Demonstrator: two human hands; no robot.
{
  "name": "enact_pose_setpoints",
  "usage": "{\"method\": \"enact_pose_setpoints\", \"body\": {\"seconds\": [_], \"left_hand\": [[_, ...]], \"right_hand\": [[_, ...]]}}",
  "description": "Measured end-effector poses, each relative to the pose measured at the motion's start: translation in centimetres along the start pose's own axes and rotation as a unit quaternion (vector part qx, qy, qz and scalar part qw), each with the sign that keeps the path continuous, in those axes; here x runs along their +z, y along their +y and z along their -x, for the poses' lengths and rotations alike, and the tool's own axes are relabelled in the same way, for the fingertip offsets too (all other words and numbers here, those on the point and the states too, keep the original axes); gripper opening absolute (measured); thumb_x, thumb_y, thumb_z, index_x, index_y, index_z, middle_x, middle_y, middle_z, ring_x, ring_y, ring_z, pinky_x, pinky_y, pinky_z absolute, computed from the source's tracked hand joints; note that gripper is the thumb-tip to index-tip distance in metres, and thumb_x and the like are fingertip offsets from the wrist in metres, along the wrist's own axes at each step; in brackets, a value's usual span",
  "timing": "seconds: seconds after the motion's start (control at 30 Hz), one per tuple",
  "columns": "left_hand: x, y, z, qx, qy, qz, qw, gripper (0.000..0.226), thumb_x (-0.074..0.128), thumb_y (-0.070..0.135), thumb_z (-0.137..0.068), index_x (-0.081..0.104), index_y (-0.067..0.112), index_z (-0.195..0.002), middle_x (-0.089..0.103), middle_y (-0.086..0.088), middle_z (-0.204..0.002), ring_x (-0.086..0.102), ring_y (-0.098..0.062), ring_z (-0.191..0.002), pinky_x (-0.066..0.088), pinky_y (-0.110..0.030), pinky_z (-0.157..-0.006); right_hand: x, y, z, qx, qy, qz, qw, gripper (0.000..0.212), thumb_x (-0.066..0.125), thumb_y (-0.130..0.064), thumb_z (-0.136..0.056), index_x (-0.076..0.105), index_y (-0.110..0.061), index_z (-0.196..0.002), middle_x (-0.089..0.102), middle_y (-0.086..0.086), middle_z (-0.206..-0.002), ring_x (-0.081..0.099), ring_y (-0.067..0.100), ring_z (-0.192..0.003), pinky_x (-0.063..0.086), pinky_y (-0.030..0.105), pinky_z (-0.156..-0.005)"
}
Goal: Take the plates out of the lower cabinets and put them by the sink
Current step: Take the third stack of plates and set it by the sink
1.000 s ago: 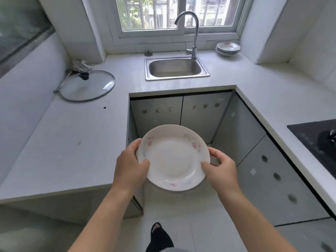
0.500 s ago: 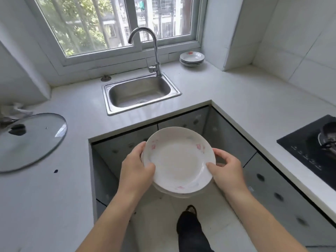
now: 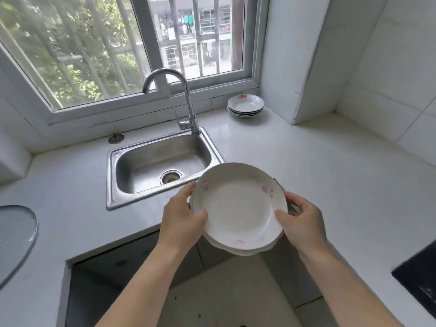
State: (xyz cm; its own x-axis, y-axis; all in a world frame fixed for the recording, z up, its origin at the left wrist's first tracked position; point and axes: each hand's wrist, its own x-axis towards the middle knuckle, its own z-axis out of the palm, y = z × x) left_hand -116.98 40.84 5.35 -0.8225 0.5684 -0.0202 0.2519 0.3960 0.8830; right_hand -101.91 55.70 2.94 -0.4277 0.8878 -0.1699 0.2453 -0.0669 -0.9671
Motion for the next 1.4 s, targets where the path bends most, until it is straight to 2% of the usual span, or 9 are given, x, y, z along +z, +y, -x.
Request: {"method": "enact_pose_setpoints", "body": {"seconds": [0.17,0.37,0.47,0.63,0.83,0.97,1.17,1.23,1.4], "left_hand": [[2.5,-0.2,-5.2,-0.018,-0.019,-0.005,1.000,0.055,0.054,0.003,-0.075,0.057,0.032,-0.122,0.062,0.026,-0.104,0.065,-0.006,-0.092,0.048,-0.018,-0.070],[5.4,-0.6,-13.1,-0.026,-0.061,-0.013,0.998,0.059,0.055,0.008,-0.073,0.054,0.030,-0.127,0.061,0.015,-0.121,0.061,-0.010,-0.107,0.053,-0.034,-0.089],[6.6,-0.4,-17.3,-0.028,-0.072,-0.012,0.997,0.060,0.054,0.008,-0.072,0.052,0.027,-0.128,0.060,0.012,-0.124,0.060,-0.017,-0.109,0.052,-0.043,-0.091],[7.9,0.2,-25.0,0.001,-0.099,-0.015,0.995,0.064,0.053,0.014,-0.067,0.051,0.032,-0.128,0.060,0.014,-0.123,0.060,-0.016,-0.109,0.053,-0.043,-0.090],[9.0,0.2,-32.4,0.005,-0.103,-0.035,0.994,0.064,0.054,0.005,-0.071,0.049,0.026,-0.131,0.060,0.008,-0.125,0.057,-0.016,-0.113,0.051,-0.040,-0.092],[9.9,0.4,-36.1,-0.007,-0.111,-0.058,0.992,0.066,0.055,0.004,-0.071,0.046,0.022,-0.134,0.057,0.006,-0.128,0.056,-0.019,-0.114,0.048,-0.043,-0.096],[11.1,1.6,-41.3,-0.019,-0.082,-0.084,0.993,0.063,0.054,0.002,-0.074,0.046,0.019,-0.134,0.056,0.005,-0.130,0.057,-0.025,-0.112,0.047,-0.044,-0.095],[11.7,2.1,-43.4,-0.021,-0.069,-0.096,0.993,0.064,0.055,0.002,-0.074,0.046,0.019,-0.134,0.056,0.005,-0.130,0.057,-0.023,-0.112,0.047,-0.042,-0.096],[14.3,3.6,-49.0,-0.034,-0.061,-0.063,0.996,0.057,0.053,-0.001,-0.070,0.054,0.025,-0.121,0.061,0.013,-0.109,0.062,-0.018,-0.099,0.052,-0.043,-0.085]], "right_hand": [[0.4,-0.2,-5.0,0.023,0.002,-0.004,1.000,0.037,0.065,0.000,-0.078,0.065,-0.025,-0.105,0.064,-0.016,-0.093,0.061,0.004,-0.086,0.048,0.017,-0.060],[1.7,-0.6,-11.4,0.045,0.039,0.005,0.998,0.038,0.066,-0.004,-0.077,0.065,-0.024,-0.109,0.067,-0.003,-0.108,0.064,0.023,-0.096,0.058,0.040,-0.079],[2.4,-1.2,-14.8,0.050,0.060,0.011,0.997,0.041,0.065,-0.003,-0.077,0.064,-0.024,-0.112,0.067,-0.004,-0.109,0.065,0.021,-0.092,0.059,0.038,-0.075],[4.4,-2.7,-20.9,0.055,0.091,0.011,0.994,0.042,0.064,-0.001,-0.077,0.064,-0.026,-0.111,0.066,-0.005,-0.109,0.065,0.019,-0.089,0.059,0.037,-0.070],[7.0,-3.6,-27.1,0.063,0.098,0.012,0.993,0.043,0.061,0.002,-0.080,0.062,-0.022,-0.116,0.065,-0.010,-0.100,0.065,0.012,-0.081,0.051,0.021,-0.058],[8.2,-3.6,-30.8,0.088,0.085,0.017,0.992,0.043,0.057,0.004,-0.079,0.063,-0.023,-0.113,0.065,-0.017,-0.083,0.066,0.016,-0.076,0.055,0.030,-0.063],[9.6,-4.9,-38.3,0.085,0.042,0.031,0.995,0.043,0.055,0.003,-0.075,0.066,-0.028,-0.104,0.070,-0.005,-0.075,0.066,0.035,-0.077,0.056,0.044,-0.068],[10.0,-5.4,-40.9,0.082,0.035,0.038,0.995,0.043,0.055,0.002,-0.075,0.066,-0.030,-0.101,0.070,-0.001,-0.075,0.066,0.033,-0.076,0.056,0.044,-0.069],[10.4,-6.1,-47.8,0.082,0.027,0.049,0.995,0.040,0.056,0.001,-0.074,0.066,-0.029,-0.100,0.068,-0.019,-0.082,0.067,0.029,-0.074,0.056,0.039,-0.067]]}}
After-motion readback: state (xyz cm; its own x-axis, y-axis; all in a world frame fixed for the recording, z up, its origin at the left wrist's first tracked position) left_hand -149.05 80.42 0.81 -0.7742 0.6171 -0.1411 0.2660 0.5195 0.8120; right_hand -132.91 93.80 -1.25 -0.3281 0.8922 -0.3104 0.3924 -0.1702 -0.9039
